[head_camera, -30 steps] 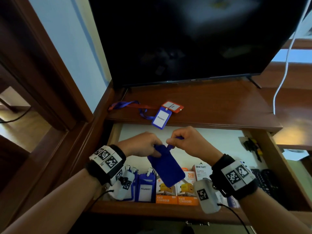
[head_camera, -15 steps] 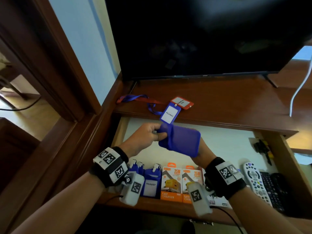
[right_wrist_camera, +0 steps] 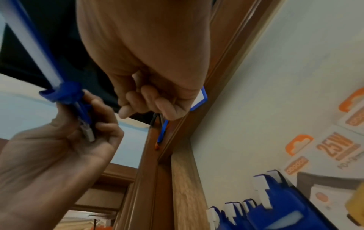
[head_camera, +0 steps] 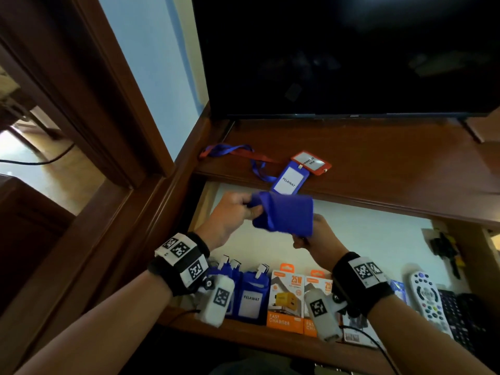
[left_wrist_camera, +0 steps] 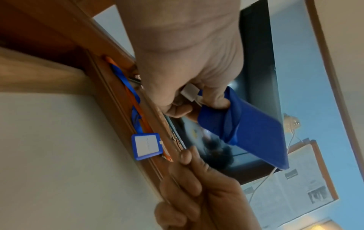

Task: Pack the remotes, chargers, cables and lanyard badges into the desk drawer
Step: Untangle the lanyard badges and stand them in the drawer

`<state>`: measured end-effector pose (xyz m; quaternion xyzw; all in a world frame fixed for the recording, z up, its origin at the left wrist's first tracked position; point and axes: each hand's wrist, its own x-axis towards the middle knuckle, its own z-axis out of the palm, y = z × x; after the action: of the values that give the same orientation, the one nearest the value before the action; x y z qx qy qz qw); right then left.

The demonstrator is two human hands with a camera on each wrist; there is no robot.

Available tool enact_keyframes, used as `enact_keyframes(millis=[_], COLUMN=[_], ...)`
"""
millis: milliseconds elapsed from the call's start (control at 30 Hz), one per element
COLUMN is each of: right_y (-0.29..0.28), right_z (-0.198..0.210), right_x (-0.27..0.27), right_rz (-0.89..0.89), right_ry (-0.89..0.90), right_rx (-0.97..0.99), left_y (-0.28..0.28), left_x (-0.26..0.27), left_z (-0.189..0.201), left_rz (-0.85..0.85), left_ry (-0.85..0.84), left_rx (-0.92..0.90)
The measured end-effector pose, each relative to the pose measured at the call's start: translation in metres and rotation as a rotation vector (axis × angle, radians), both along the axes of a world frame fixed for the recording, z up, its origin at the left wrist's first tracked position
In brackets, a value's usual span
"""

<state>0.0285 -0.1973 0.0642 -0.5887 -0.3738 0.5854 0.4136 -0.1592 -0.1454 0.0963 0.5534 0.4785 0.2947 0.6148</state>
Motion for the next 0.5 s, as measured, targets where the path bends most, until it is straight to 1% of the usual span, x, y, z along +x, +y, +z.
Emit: enact_keyframes(millis=[67, 133, 200, 300, 400, 500], right_y=[0.012, 0.028, 0.042, 0.06, 0.074, 0.086], right_z=[-0.008, -0.02, -0.03, -0.041, -0.054, -0.067], right_x=[0.007, 0.015, 0.021, 0.025, 0.024, 0.017], right_rz=[-0.013, -0.093, -0.143, -0.175, -0.217, -0.225], right_ry=[-0.087, -0.097, -0.13, -0.147, -0.108, -0.075], right_rx=[-0.055, -0.157, -0.227, -0.282, -0.34, -0.37], left_y=[0.005, 0.009, 0.009, 0.005, 0.001, -0.004], left_x=[-0.009, -0.016, -0.018, -0.016, -0.009, 0.001], left_z=[-0.011, -0.025, -0.04, -0.059, -0.075, -0.085], left_rz=[-0.122, -0.3, -0.449, -0.617, -0.848, -1.069], left_ry=[0.206, 0.463, 0.646, 0.814, 0.978, 1.068], left_rx=[0.012, 0.063, 0.105, 0.159, 0.236, 0.302])
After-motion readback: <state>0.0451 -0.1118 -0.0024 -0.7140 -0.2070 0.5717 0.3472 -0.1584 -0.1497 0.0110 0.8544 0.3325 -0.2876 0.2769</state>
